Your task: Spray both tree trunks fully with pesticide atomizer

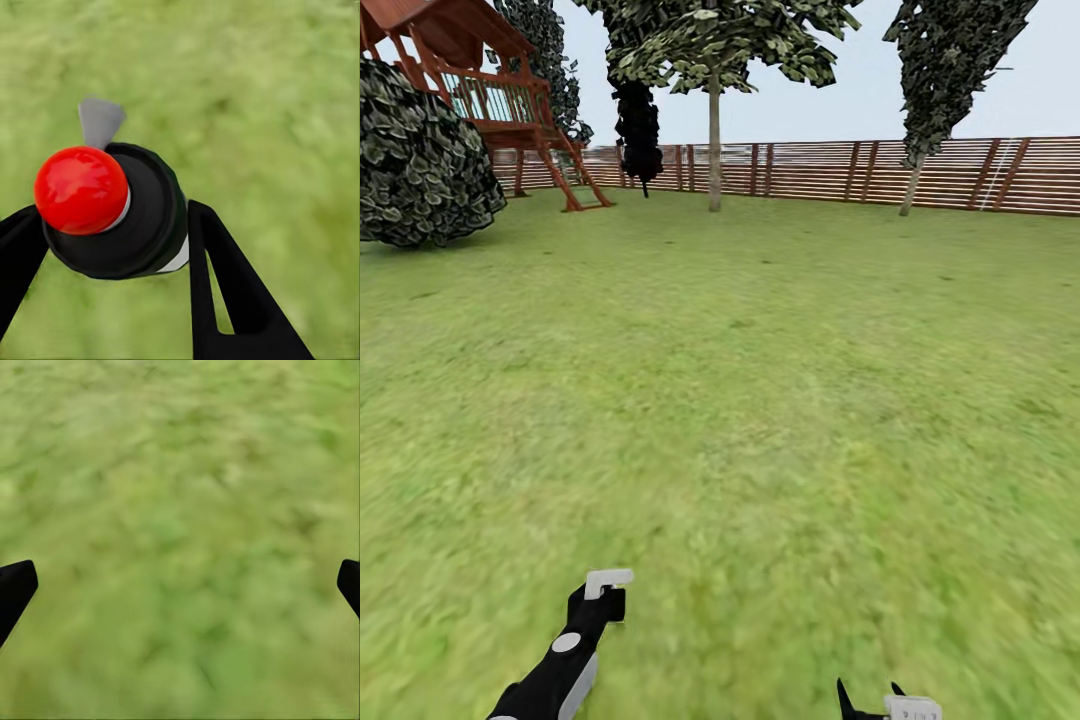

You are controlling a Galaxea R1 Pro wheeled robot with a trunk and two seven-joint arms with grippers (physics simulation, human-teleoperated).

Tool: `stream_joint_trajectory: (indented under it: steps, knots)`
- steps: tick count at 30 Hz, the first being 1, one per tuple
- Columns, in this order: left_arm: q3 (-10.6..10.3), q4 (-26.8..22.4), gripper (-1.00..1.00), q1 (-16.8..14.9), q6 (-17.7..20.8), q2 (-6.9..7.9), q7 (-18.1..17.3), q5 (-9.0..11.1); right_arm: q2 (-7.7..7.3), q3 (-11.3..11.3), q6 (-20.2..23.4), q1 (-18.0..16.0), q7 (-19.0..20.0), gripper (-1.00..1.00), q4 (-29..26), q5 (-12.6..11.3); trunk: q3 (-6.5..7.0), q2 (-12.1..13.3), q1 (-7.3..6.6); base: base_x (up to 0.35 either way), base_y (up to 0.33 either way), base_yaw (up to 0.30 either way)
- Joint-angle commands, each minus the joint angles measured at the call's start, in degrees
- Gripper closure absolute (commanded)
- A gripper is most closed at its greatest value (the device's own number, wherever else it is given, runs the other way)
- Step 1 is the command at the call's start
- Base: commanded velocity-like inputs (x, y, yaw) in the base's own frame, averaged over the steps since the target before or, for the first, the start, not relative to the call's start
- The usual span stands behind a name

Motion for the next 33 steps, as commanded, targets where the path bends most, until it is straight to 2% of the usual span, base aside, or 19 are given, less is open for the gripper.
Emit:
stream_joint_trajectory:
  steps: [1, 33]
  knots:
    - [0.0, 0.0, 1.00, 0.0, 0.0, 0.00, 0.0, 0.0, 0.00, 0.0, 0.0, 0.0, 0.0, -1.00, 0.0, 0.0, 0.00, 0.0, 0.00, 0.335, 0.051, 0.000]
    - [0.1, -0.1, 1.00, 0.0, 0.1, 0.11, -0.1, 0.0, 0.00, 0.0, 0.0, 0.0, 0.0, -1.00, 0.0, 0.0, 0.00, 0.0, 0.00, 0.340, 0.001, 0.000]
